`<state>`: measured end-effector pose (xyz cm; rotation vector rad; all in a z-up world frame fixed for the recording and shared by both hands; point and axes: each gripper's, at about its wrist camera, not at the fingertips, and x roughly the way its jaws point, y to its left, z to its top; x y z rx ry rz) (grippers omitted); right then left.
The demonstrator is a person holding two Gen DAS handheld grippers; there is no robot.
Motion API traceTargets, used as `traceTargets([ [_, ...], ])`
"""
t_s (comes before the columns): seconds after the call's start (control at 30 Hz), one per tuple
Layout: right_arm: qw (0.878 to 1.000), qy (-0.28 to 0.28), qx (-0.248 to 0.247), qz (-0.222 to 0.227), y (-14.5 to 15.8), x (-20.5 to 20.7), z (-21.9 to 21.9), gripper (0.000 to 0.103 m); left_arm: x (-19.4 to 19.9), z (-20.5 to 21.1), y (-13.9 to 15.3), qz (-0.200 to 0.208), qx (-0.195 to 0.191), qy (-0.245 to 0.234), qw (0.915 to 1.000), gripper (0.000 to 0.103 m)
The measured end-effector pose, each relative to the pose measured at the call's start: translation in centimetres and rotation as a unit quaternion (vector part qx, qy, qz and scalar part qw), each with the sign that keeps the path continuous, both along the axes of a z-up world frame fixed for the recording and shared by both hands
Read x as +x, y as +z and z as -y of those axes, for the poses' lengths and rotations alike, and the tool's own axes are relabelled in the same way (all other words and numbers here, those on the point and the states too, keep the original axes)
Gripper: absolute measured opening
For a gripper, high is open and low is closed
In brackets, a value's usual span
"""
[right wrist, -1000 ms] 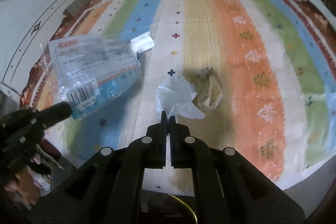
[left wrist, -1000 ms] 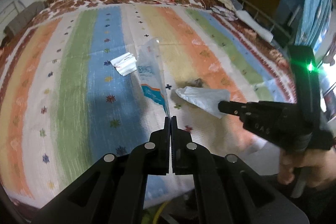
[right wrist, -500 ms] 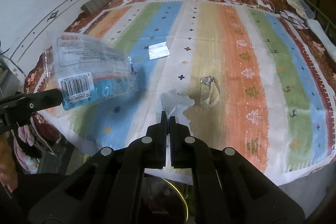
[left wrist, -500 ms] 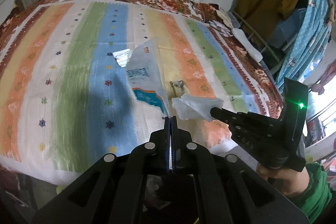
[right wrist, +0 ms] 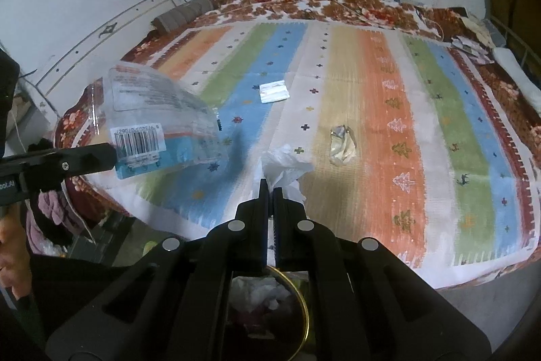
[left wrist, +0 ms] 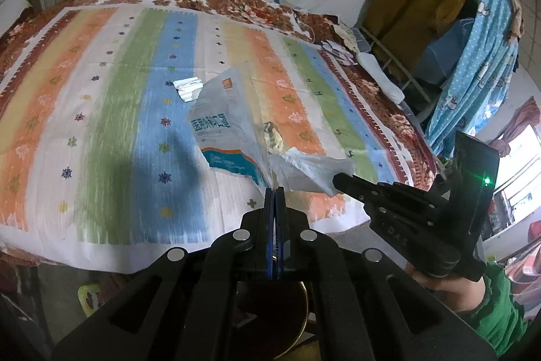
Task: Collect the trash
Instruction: 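Carry the mask package in the left tool to the bin while the right tool carries the tissue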
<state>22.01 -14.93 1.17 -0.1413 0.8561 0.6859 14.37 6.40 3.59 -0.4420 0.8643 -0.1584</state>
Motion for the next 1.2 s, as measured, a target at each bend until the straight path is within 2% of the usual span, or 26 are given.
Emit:
traceTargets([
  [0.17,1.0,0.004,-0.013,0.022,0.3,-1.5,0.2,0.001,-2.2,0.4,-0.1,0.007,0.002,0.001,1.0,0.0],
  [0.43,0.999,0.01,-0.007,0.035,0.5,-4.0,1.6,0.001,-4.2,1.3,-0.3,0.015,-0.002,-0.005,0.9999,0.0],
  [0.77,0.999,0.02,-0.003,0.032,-0.2,-7.4,3.5,0.001,-7.2,3.5,-1.3,0.017,-0.003,-0.024,0.9996,0.0],
  [1.2,0.999,0.028,-0.001,0.017,-1.7,-10.5,4.9,0.001,-11.0,5.0,-2.1,0.022,-0.021,-0.041,0.9987,0.0],
])
